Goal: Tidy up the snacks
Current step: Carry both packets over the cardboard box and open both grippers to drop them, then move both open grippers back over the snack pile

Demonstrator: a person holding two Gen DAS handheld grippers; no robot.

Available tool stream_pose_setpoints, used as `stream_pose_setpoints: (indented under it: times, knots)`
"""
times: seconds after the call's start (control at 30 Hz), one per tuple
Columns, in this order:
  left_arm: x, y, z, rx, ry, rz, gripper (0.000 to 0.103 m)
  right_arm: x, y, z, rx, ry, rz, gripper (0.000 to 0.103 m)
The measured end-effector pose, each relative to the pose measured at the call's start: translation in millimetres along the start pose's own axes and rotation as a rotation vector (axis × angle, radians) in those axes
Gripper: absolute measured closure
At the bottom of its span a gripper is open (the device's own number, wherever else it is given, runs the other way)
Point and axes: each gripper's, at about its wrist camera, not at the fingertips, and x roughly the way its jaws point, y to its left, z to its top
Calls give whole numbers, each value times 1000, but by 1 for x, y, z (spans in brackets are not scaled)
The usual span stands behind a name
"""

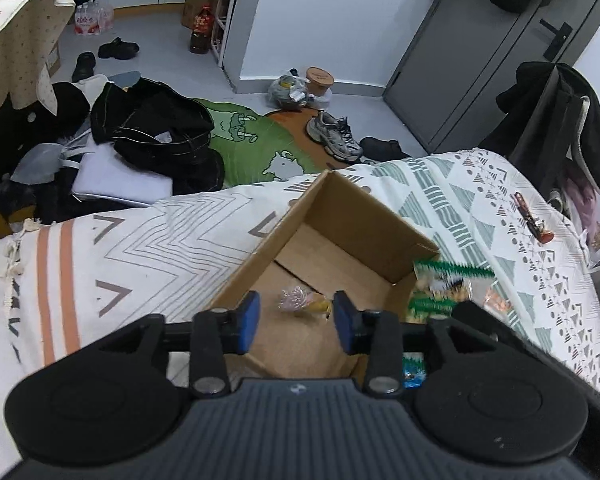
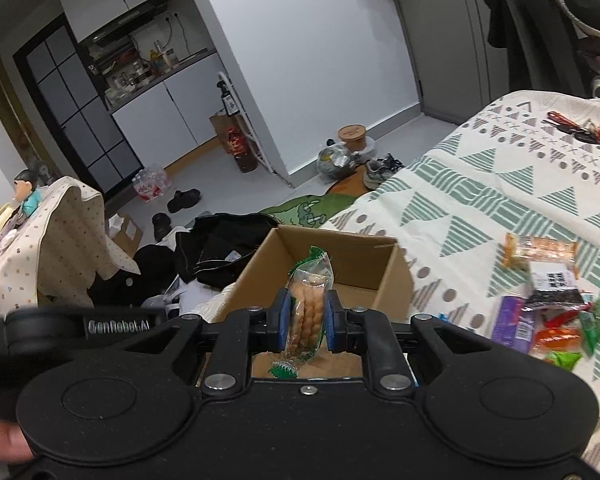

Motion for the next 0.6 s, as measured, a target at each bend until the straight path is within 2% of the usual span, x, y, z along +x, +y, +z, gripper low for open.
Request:
stream_pose_setpoints:
  times: [0.13,0.2,0.27,0.33,0.4,0.5,0.57,0.6]
  knots:
    - [5,3,-2,9,30,49,47,9,2,1,29,9,30,82]
    - [7,3,-3,24,54,78,44,8,0,0,44,-2,12,69]
    - [5,2,-4,32,53,82,37,1,-4,-2,51,-24,-8,44]
    - [3,0,-7,37,41,99,24,-4,-9,-2,54,-30,-43,38]
    - [1,-4,-10,40,34,118,19,-7,-16,-2,59,-17,-86,34]
    - [0,-11,-14,43,46,132,17,-14,-23,-5,47,-15,-149,25]
    - [-1,-18,-17,52,57,129,17,-22,-28,-9,42,-20,-174,14]
    - [0,-21,-19,57,61,128,17,-26,-31,-11,43,-25,-177,13]
